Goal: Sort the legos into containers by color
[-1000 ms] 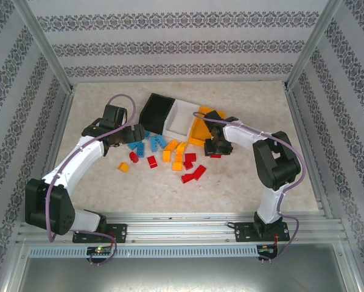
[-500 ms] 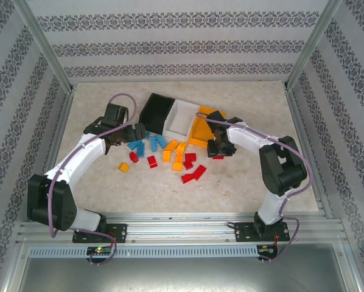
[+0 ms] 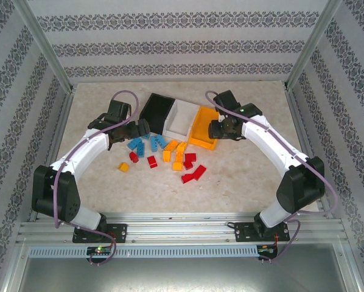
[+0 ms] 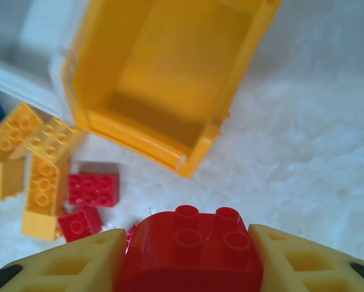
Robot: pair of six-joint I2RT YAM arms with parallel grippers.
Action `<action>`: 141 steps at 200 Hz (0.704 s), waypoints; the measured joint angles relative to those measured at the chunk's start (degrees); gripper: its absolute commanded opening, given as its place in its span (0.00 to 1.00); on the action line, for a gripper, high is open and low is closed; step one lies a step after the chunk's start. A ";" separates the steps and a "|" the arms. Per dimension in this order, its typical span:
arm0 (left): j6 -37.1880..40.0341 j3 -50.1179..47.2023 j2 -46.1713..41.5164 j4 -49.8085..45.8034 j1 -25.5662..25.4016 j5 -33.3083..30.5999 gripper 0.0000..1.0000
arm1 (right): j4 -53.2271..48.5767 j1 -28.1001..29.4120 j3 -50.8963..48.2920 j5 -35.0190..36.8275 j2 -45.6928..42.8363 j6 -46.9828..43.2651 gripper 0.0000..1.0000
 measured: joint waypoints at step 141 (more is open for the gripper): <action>1.66 0.00 0.00 -2.64 0.00 4.55 1.00 | -0.35 -0.09 16.17 -1.11 22.67 -4.22 0.48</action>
